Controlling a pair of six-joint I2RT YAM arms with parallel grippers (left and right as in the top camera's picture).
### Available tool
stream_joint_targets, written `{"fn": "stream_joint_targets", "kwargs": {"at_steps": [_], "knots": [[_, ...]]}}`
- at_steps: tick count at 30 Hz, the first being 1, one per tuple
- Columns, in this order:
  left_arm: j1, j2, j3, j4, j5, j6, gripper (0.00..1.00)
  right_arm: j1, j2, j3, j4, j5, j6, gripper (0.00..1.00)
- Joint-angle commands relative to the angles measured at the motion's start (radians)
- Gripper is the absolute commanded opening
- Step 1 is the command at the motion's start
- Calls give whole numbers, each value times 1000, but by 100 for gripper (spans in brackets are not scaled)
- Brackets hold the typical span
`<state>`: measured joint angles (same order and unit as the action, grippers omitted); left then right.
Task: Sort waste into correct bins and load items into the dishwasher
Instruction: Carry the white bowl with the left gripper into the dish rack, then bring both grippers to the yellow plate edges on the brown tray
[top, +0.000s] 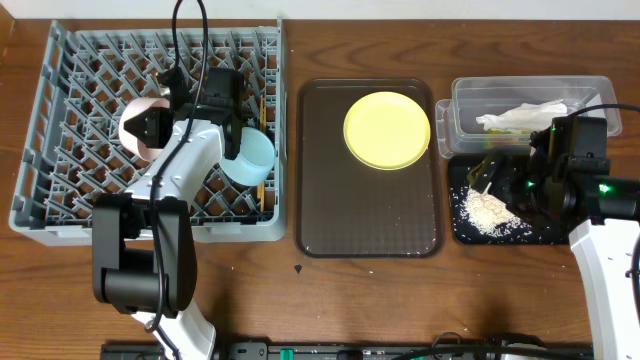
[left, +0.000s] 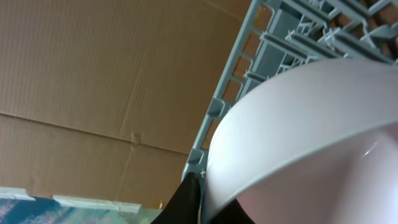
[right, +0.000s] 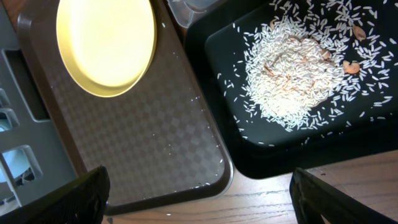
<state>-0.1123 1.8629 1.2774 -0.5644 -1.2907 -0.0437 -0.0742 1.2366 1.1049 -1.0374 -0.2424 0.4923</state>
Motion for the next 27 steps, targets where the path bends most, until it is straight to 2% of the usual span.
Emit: {"fn": "stream_joint_targets", "kwargs": {"at_steps": [1,2,4,11,17,23,27], "knots": [[-8,15,-10,-41,-30,10,22,4,-1,10,-3,2,-11,91],[-14,15,-10,-58,-30,10,35,4,-1,10,-2,2,-11,91],[-43,14,-10,-93,-13,10,50,5,-1,10,0,2,-11,90],[-129,-84,-9,-164,261,-44,54,4,-1,10,-3,2,-11,91],[-204,-278,-3,-204,579,-43,61,5,-1,10,-3,2,-11,91],[-309,-435,-3,-225,898,-60,60,4,-1,10,-2,2,-11,91],[-396,-471,-3,-170,1133,-101,61,5,-1,10,-3,2,-11,91]]}}
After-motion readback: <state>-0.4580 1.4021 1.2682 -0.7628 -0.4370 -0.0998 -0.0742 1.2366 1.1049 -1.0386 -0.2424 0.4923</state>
